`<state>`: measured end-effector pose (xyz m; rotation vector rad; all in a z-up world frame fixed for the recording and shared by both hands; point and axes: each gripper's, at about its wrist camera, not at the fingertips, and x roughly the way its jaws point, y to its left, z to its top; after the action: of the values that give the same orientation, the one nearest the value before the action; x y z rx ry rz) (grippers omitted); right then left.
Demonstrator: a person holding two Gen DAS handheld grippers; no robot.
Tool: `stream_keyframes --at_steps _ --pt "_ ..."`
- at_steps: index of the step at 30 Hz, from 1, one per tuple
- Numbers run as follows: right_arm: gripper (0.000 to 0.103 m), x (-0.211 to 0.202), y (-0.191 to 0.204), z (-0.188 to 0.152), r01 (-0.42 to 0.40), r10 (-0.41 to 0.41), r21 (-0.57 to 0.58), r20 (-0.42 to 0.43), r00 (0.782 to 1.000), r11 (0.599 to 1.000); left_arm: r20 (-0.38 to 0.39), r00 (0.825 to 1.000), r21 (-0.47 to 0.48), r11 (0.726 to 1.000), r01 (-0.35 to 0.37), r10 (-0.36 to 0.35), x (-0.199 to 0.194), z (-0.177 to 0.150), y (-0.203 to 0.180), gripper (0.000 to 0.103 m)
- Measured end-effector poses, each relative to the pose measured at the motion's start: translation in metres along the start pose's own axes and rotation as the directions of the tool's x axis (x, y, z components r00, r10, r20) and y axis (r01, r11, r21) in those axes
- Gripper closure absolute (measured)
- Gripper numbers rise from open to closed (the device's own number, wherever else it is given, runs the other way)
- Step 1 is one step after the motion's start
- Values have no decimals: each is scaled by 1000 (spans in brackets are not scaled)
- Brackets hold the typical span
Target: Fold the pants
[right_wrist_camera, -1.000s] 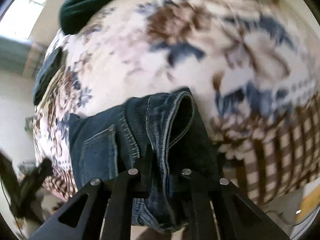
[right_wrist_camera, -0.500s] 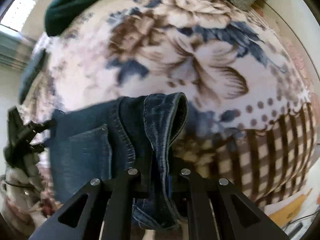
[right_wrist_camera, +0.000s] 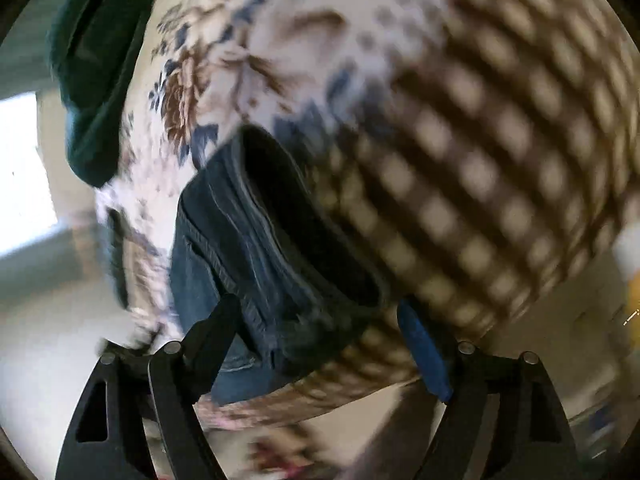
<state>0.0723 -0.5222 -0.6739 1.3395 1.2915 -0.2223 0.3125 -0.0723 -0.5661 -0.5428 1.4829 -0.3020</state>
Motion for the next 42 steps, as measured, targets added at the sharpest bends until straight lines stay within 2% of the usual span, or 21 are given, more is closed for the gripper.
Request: stream_keyframes --at_steps 1,2,4,8,9,11,12,14,15,16,18,19,23,27,29,33,34,35,37,41,42 --pt "45 8 -5 -4 -32 32 26 -13 999 999 -7 1000 3 1000 1 -1 0 -7 0 31" --pt "61 12 -6 -8 -26 26 33 -10 1000 999 -21 1000 6 1000 -2 2 2 -17 0 31" --pt "73 13 7 -15 52 -52 -16 40 998 999 -49 999 26 1000 -11 12 12 -34 -3 31" --pt "78 4 40 -14 245 -221 -146 163 962 958 -88 995 80 996 -44 51 32 -54 -8 30" --pt "78 9 41 -12 264 -240 -150 160 957 953 -92 995 87 995 -42 50 34 -56 -8 26" --pt "76 17 35 -5 266 -248 -161 121 961 950 -97 994 103 994 -34 44 37 -58 -8 23" --pt "68 18 29 -2 215 -202 -146 94 975 966 -94 994 115 992 -44 55 37 -58 -9 23" --pt "43 11 21 -3 117 -110 -109 71 991 987 -92 994 101 994 -44 54 35 -57 -8 23" --pt "22 7 16 -6 64 -58 -89 68 996 994 -91 995 88 995 -39 47 31 -55 -5 23" --pt "8 3 11 -11 13 -8 -73 73 997 997 -86 996 72 997 -26 32 28 -54 -4 23" --pt "6 5 2 -20 -50 53 -56 53 997 997 -70 997 51 998 21 -17 24 -54 -1 22" --pt "6 12 -1 -22 -69 71 -48 39 997 996 -63 997 43 998 52 -49 24 -53 -1 18" --pt "6 53 -5 -16 -186 187 -18 16 982 982 -92 992 15 996 93 -91 49 -52 2 11" --pt "3 75 6 -8 -275 273 22 76 959 961 -103 991 8 996 89 -87 67 -49 1 2" --pt "3 75 14 -11 -275 274 6 81 958 961 -101 992 17 997 72 -70 68 -46 -4 2" --pt "5 61 10 -22 -376 375 -1 82 923 927 -99 993 8 998 67 -66 68 -45 -5 2" --pt "6 61 9 -23 -382 381 -4 76 921 924 -97 993 3 997 72 -71 68 -45 -4 2" --pt "7 65 11 -23 -347 348 -23 57 936 938 -97 993 2 997 74 -73 68 -45 -3 2" --pt "8 78 17 -20 -218 220 -80 5 976 973 -100 992 8 997 72 -71 69 -45 -2 2" --pt "8 89 35 -14 -151 153 -84 18 988 985 -103 993 32 998 55 -51 70 -46 -5 2" --pt "17 86 40 -16 -141 145 -101 31 989 985 -102 993 36 998 55 -51 70 -46 -5 2"
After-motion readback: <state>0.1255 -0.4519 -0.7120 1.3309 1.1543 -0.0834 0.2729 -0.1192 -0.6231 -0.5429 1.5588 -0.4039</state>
